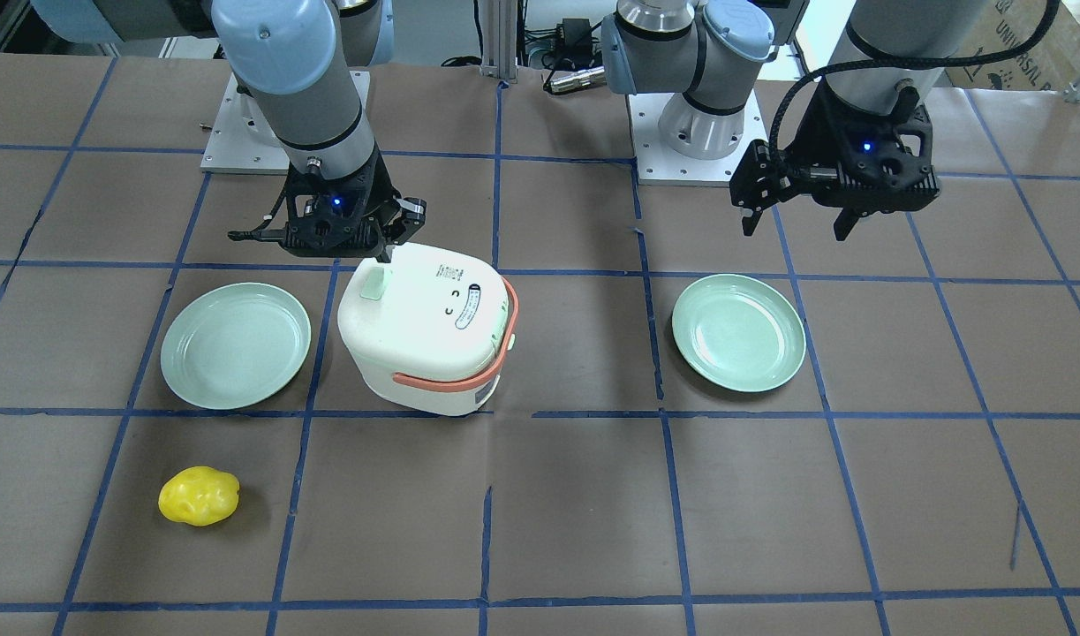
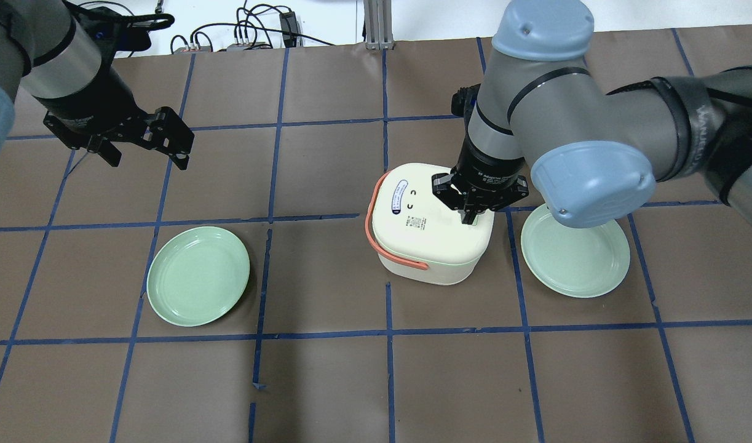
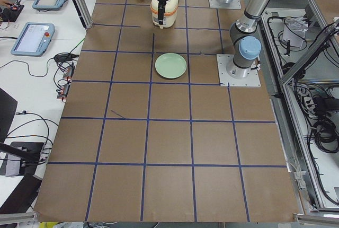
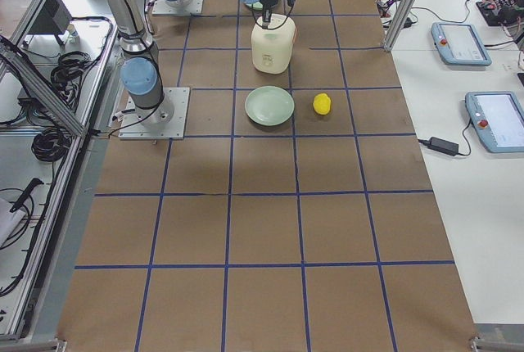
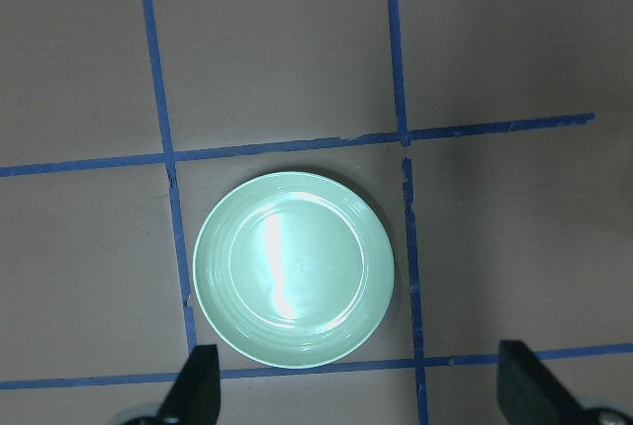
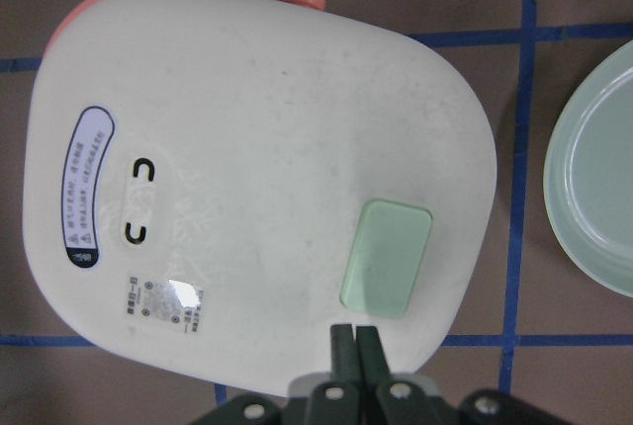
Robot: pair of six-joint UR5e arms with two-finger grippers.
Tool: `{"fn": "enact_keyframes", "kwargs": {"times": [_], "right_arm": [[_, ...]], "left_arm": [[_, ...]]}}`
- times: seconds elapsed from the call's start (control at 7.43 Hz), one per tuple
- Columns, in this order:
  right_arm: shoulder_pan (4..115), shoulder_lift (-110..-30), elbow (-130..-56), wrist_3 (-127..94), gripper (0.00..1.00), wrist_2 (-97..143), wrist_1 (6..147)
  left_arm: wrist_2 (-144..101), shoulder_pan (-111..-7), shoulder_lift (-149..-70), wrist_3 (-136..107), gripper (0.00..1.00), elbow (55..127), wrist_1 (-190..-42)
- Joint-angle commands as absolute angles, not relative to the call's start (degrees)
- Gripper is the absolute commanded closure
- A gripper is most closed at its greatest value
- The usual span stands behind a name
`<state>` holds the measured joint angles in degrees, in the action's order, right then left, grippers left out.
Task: Press rice cooker button
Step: 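Press down on the green button with the closed right gripper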
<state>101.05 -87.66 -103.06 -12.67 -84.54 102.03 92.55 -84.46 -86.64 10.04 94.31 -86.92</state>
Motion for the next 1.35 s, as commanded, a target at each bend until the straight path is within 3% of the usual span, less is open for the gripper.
{"fn": "enact_keyframes", "kwargs": {"times": [0.0,1.21], "right_arm": [[100.81,-87.80,-104.33,-12.48,0.86,-85.25,104.59],[100.46,-87.01,-104.41,-12.57,0.86,-85.25,106.52]], "left_arm": [[92.55,-84.46,-86.66,10.11,0.00,94.31,-86.92],[92.55,-84.46,-86.66,10.02,0.00,94.31,-86.92]]}}
